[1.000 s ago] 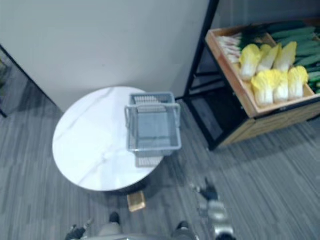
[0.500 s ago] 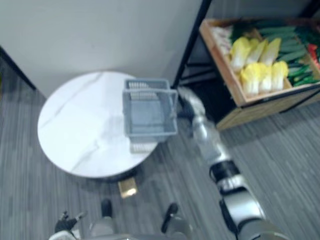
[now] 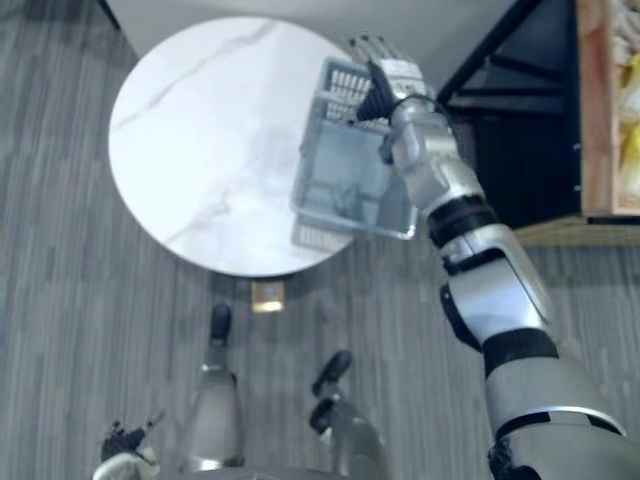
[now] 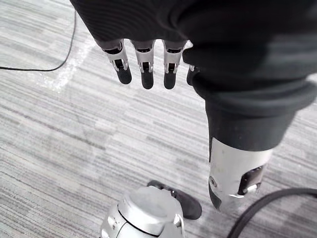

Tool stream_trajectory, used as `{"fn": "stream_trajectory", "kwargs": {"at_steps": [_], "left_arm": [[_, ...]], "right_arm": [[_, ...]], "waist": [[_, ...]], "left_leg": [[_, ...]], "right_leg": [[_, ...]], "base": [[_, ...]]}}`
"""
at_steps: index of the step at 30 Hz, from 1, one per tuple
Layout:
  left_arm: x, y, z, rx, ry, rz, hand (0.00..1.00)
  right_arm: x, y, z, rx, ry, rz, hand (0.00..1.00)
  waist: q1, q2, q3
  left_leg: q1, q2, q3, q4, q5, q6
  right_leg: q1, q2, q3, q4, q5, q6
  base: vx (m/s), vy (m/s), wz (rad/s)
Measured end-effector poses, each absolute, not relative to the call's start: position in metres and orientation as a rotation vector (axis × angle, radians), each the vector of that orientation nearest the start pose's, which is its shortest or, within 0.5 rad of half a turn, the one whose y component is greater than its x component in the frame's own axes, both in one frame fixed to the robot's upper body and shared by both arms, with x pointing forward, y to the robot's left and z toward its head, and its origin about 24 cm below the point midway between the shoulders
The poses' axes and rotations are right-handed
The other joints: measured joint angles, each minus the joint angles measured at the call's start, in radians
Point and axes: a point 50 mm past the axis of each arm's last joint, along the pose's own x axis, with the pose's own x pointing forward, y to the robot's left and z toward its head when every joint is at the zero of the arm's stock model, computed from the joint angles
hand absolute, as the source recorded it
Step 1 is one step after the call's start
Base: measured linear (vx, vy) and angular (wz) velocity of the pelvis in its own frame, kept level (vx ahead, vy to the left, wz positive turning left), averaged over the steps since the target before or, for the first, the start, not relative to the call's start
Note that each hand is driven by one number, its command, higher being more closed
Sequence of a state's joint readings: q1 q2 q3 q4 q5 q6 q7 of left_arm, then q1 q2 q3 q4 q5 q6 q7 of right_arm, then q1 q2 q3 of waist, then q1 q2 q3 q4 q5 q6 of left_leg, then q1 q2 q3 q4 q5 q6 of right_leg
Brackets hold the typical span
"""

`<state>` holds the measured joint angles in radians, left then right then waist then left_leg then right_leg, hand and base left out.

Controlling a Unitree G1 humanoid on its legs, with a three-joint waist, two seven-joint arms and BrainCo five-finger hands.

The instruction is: Pick vegetable in the basket

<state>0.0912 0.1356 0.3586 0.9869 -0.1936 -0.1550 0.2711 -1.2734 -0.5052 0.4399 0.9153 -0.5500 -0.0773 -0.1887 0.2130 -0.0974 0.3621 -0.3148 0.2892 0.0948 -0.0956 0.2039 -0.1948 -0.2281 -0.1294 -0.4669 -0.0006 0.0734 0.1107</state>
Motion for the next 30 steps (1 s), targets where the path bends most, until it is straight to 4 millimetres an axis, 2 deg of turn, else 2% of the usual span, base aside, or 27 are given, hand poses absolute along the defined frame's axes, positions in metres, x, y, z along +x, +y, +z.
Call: {"fn": "stream_trajectory", "kwargs": {"at_steps": [6, 9, 17, 23, 24, 30], "left_arm": [[0.125, 0.265, -0.128, -0.044, 0.789, 0.735, 0.0], [0.137, 0.262, -0.125, -0.03, 0.764, 0.708, 0.0], [0.143, 0.259, -0.123, 0.006, 0.751, 0.676, 0.0], [0.143, 0.258, -0.123, 0.006, 0.753, 0.673, 0.0], [0.144, 0.258, -0.123, 0.008, 0.753, 0.67, 0.0], [0.147, 0.255, -0.123, -0.008, 0.748, 0.663, 0.0]], "right_arm": [[0.418, -0.169, 0.3, -1.246, -0.47, -0.218, 0.0], [0.42, -0.178, 0.302, -1.216, -0.432, -0.254, 0.0], [0.421, -0.197, 0.3, -1.178, -0.362, -0.306, 0.0], [0.421, -0.201, 0.297, -1.181, -0.344, -0.311, 0.0], [0.421, -0.201, 0.296, -1.182, -0.341, -0.31, 1.0], [0.421, -0.203, 0.293, -1.184, -0.341, -0.317, 1.0]], "waist": [[-0.001, 0.004, 0.03], [-0.009, 0.007, 0.048], [-0.013, 0.022, 0.086], [-0.014, 0.023, 0.087], [-0.014, 0.023, 0.087], [-0.015, 0.032, 0.092]], "left_leg": [[-0.027, -0.02, 0.001, 0.0, 0.006, 0.005], [-0.04, -0.021, 0.0, 0.0, 0.021, 0.002], [-0.056, -0.02, -0.015, 0.0, 0.021, 0.002], [-0.072, -0.021, -0.019, -0.001, 0.021, 0.002], [-0.072, -0.021, -0.019, -0.001, 0.021, 0.002], [-0.072, -0.026, -0.018, -0.001, 0.021, 0.002]], "right_leg": [[-0.014, -0.015, -0.006, -0.008, 0.002, 0.004], [-0.016, -0.015, -0.018, -0.011, 0.002, 0.004], [-0.031, -0.016, -0.025, 0.001, 0.002, 0.004], [-0.048, -0.018, -0.025, 0.008, 0.002, 0.004], [-0.048, -0.018, -0.025, 0.009, 0.002, 0.004], [-0.051, -0.029, -0.023, 0.013, 0.002, 0.004]], "base": [[0.05, 0.029, 0.07], [0.0, 0.018, 0.09], [0.0, 0.007, 0.01], [0.0, 0.005, 0.01], [0.0, 0.0, 0.0], [0.0, 0.0, 0.0]]}}
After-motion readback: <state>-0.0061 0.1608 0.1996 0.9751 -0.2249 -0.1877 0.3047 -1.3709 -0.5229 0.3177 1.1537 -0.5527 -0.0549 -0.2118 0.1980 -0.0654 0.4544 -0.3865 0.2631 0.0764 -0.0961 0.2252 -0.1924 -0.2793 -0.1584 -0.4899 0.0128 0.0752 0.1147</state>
